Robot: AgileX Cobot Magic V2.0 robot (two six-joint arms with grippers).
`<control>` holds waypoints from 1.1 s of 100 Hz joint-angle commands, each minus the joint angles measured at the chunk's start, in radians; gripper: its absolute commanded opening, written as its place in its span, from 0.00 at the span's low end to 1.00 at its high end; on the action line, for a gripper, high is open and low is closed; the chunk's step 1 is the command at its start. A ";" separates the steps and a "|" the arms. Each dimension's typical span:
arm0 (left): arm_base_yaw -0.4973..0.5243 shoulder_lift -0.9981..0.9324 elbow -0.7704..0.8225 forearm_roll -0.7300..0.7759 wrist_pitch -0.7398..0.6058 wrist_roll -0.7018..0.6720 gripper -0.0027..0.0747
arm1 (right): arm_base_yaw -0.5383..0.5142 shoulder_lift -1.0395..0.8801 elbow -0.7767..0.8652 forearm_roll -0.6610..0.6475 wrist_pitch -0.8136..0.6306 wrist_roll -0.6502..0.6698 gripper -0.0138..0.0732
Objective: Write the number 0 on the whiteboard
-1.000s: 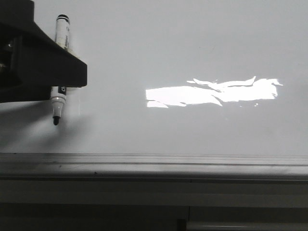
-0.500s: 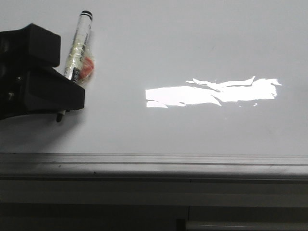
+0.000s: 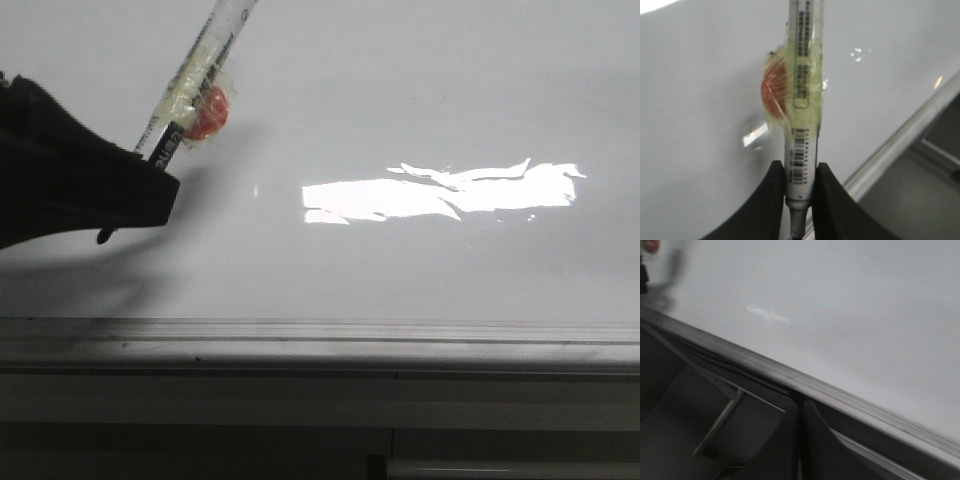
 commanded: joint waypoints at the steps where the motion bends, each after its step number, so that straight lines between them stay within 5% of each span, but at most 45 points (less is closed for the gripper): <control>1: -0.004 -0.040 -0.031 0.178 0.011 0.000 0.01 | 0.047 0.075 -0.038 0.143 -0.120 -0.160 0.15; 15: -0.004 -0.063 -0.031 0.336 0.032 0.000 0.01 | 0.141 0.198 -0.040 0.377 -0.193 -0.448 0.44; 29: -0.010 -0.067 -0.031 0.484 0.032 0.000 0.01 | 0.223 0.336 -0.058 0.488 -0.305 -0.593 0.73; 48: -0.058 -0.067 -0.029 0.695 0.031 0.000 0.01 | 0.310 0.483 -0.139 0.488 -0.401 -0.648 0.65; 110: -0.067 -0.067 -0.029 0.720 -0.005 0.000 0.01 | 0.408 0.694 -0.253 0.488 -0.487 -0.714 0.52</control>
